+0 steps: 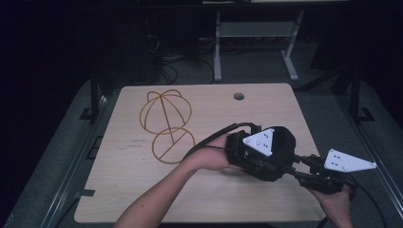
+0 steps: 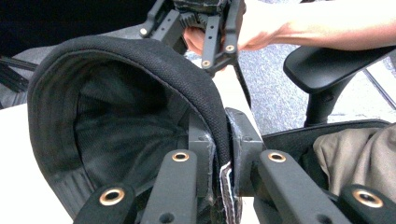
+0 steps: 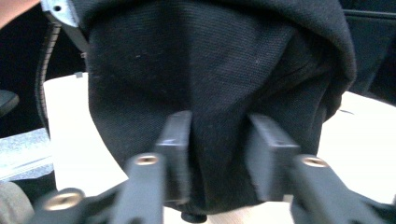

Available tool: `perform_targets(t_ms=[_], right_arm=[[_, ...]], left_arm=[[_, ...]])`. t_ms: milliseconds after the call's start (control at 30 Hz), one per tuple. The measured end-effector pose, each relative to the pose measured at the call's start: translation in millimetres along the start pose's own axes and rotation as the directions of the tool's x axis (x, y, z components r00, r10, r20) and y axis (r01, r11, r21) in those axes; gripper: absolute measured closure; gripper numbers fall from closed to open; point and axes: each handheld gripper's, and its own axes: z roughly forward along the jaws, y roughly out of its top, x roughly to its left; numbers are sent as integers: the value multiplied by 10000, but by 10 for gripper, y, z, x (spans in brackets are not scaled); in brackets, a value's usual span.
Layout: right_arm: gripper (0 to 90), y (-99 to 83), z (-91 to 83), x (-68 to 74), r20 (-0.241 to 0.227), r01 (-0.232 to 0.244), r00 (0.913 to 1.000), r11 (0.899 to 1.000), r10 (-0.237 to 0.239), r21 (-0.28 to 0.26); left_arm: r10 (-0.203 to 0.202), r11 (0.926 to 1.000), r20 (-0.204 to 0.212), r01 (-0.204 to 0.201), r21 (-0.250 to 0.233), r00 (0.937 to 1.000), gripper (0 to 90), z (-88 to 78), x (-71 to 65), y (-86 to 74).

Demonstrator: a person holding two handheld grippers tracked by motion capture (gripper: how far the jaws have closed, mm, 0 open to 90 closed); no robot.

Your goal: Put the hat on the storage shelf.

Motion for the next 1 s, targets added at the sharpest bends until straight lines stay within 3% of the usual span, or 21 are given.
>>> perform_targets(t_ms=[67, 200, 400, 600, 733, 800, 833, 867, 1000], right_arm=[[780, -7, 7, -6, -94, 34, 9999, 10000, -35, -58], [877, 2, 23, -7, -270, -51, 9996, 9999, 47, -140], [894, 24, 34, -31, -418, -292, 9987, 9991, 278, -318], [896, 65, 72, -21, -355, -337, 9988, 9993, 331, -183], [896, 88, 95, -27, -287, -297, 9992, 9995, 294, -85], [896, 94, 93, -43, -286, -411, 9988, 9991, 408, -116], [896, 101, 83, -68, -277, -561, 9981, 9983, 557, -153], [896, 101, 83, -68, -277, -561, 9981, 9983, 557, -153], [896, 145, 57, -90, -223, -513, 9984, 9987, 511, -68]], left_arm=[[-37, 10000, -74, 38, 49, 10000, 816, -15, 3, -18], [-143, 9999, -145, 142, -55, 9998, 816, -50, -6, -70], [-421, 9990, -347, 415, -186, 9985, 805, -106, -18, -172], [-773, 9970, -878, 762, -158, 9931, 713, -165, -47, -318], [-995, 9950, -1017, 981, -196, 9898, 645, -217, -61, -377], [-1115, 9937, -1171, 1098, -212, 9868, 600, -260, -72, -421], [-1296, 9915, -1414, 1269, -285, 9814, 562, -310, -88, -469], [-1296, 9915, -1414, 1269, -285, 9814, 540, -310, -88, -469], [-1579, 9872, -1786, 1507, -530, 9712, 492, -428, -138, -580]])
